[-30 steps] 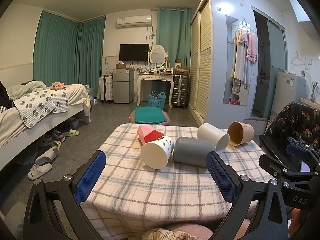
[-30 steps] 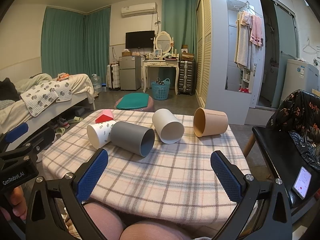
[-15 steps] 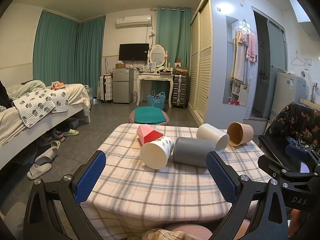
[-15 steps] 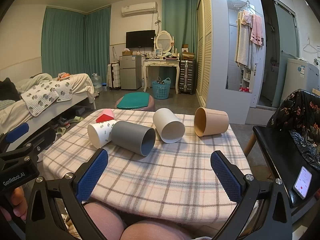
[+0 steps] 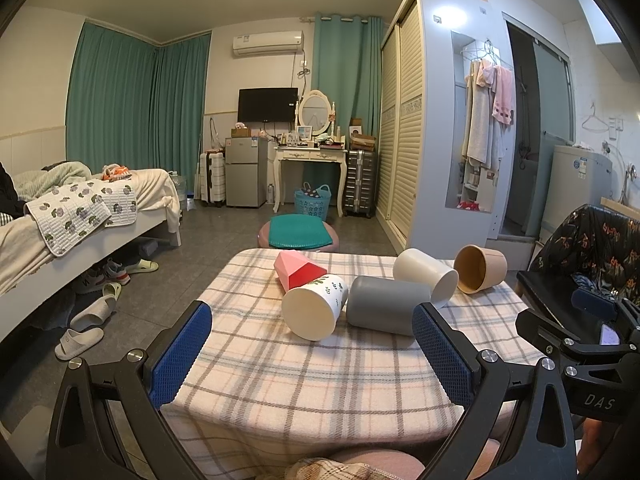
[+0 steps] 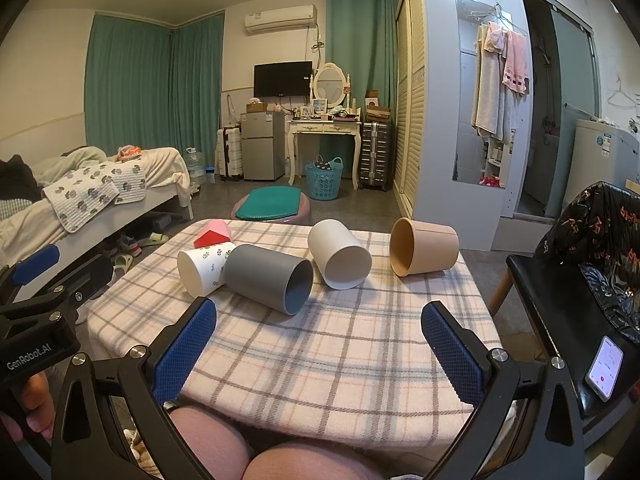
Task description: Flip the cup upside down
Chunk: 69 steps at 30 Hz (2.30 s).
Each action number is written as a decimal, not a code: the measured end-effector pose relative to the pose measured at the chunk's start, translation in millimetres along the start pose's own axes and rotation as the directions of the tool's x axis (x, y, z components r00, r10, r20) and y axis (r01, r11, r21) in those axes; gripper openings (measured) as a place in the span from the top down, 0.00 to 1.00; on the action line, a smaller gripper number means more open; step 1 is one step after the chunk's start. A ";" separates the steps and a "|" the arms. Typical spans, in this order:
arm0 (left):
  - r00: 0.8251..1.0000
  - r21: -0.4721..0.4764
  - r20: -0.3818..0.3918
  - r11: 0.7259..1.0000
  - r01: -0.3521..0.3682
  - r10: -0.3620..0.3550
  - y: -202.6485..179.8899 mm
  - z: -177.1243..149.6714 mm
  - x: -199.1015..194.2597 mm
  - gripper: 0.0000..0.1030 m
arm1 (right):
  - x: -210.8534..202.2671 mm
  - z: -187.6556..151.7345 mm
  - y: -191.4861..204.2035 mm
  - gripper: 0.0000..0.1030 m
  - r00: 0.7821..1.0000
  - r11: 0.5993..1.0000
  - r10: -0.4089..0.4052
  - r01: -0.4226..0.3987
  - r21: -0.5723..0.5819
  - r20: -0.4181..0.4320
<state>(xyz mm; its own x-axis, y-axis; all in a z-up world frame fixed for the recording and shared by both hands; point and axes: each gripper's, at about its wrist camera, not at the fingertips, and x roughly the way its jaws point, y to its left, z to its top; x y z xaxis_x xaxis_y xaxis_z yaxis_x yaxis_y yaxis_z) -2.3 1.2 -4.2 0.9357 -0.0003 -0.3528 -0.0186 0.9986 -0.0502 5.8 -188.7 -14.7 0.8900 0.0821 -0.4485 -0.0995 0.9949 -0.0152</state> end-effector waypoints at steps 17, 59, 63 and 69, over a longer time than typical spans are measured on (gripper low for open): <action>1.000 -0.005 -0.003 1.000 -0.006 0.006 6.0 6.5 4.4 0.00 | 0.2 7.3 7.1 0.00 1.000 1.000 0.006 -0.006 -0.014 -0.004; 0.933 -0.102 -0.276 0.958 -0.268 0.232 157.6 11.1 202.8 0.00 | 375.0 82.0 174.4 0.18 0.732 0.914 0.186 -0.373 -0.157 -0.656; 0.934 -0.104 -0.272 0.958 -0.267 0.231 158.3 10.8 203.4 0.00 | 382.5 76.0 173.7 0.38 0.688 0.910 0.198 -0.393 -0.129 -0.698; 0.937 -0.104 -0.251 0.955 -0.277 0.244 156.4 19.7 188.8 0.00 | 360.9 92.0 164.1 0.41 0.737 0.908 0.261 -0.406 -0.099 -0.623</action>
<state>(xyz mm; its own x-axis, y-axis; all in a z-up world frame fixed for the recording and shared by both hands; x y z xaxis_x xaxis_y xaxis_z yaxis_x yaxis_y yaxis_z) 178.4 158.4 -60.2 0.7836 0.2302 -0.5770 -0.3133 0.9485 -0.0470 351.6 9.6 -96.9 0.3529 0.2844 -0.8914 -0.4958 0.8648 0.0796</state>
